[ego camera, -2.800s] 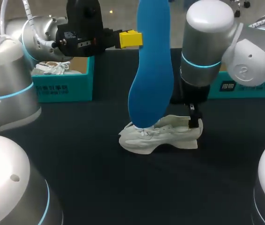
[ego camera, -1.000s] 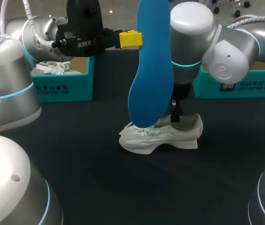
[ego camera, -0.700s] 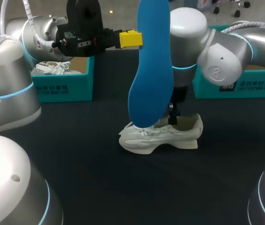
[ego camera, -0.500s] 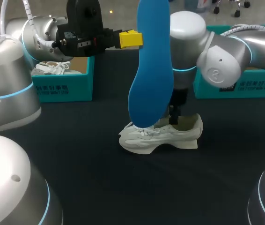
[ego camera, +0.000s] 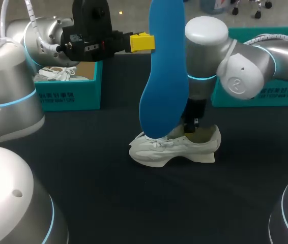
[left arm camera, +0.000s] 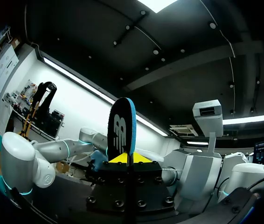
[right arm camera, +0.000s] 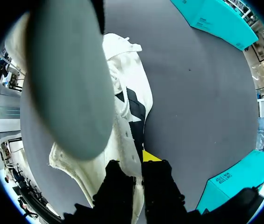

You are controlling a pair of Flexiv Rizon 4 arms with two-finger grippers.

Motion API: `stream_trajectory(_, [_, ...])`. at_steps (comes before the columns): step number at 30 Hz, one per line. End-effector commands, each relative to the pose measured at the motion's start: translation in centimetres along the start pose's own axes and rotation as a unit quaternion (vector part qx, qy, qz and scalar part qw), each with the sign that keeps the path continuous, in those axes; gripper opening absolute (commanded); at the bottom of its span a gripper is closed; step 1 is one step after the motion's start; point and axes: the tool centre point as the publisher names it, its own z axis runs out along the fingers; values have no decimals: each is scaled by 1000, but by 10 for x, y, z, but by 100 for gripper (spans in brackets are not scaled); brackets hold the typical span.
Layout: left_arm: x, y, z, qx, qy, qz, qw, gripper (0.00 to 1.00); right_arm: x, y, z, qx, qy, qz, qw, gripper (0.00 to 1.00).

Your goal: Take the shoe out of the shoebox, open the shoe tongue, remove and reinsert the insole, then place the shoe into the shoebox

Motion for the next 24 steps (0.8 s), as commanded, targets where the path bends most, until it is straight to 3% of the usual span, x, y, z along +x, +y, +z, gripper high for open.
stream_trajectory(1, [-1,0,0,0,1,0,1000,0,0,0,0,-1,0,0,1000,0])
stream_trajectory(5, [-1,0,0,0,1,0,1000,0,0,0,0,-1,0,0,1000,0])
stream_trajectory(7, [-1,0,0,0,1,0,1000,0,2,-4,-4,-7,17,57,998,0])
stream_trajectory(9, [-1,0,0,0,1,0,1000,0,5,-9,-15,1,29,162,986,0])
stream_trajectory(10, [-1,0,0,0,1,0,1000,0,9,-11,-22,-22,40,209,977,0])
stream_trajectory(11, [-1,0,0,0,1,0,1000,0,9,-15,-27,-31,60,291,954,0])
stream_trajectory(12, [-1,0,0,0,1,0,1000,0,11,-17,-29,-39,64,316,946,0])
stream_trajectory(14, [-1,0,0,0,1,0,1000,0,15,-17,-37,-21,46,403,914,0])
stream_trajectory(15, [-1,0,0,0,1,0,1000,0,16,-16,-38,-40,49,421,905,0])
stream_trajectory(17, [-1,0,0,0,1,0,1000,0,18,-15,-41,-27,40,484,874,0])
stream_trajectory(20, [-1,0,0,0,1,0,1000,0,22,-13,-48,-49,44,573,817,0])
stream_trajectory(21, [-1,0,0,0,1,0,1000,0,25,-13,-50,-48,41,610,790,0])
stream_trajectory(24, [-1,0,0,0,1,0,1000,0,32,-7,-60,-67,47,642,762,0])
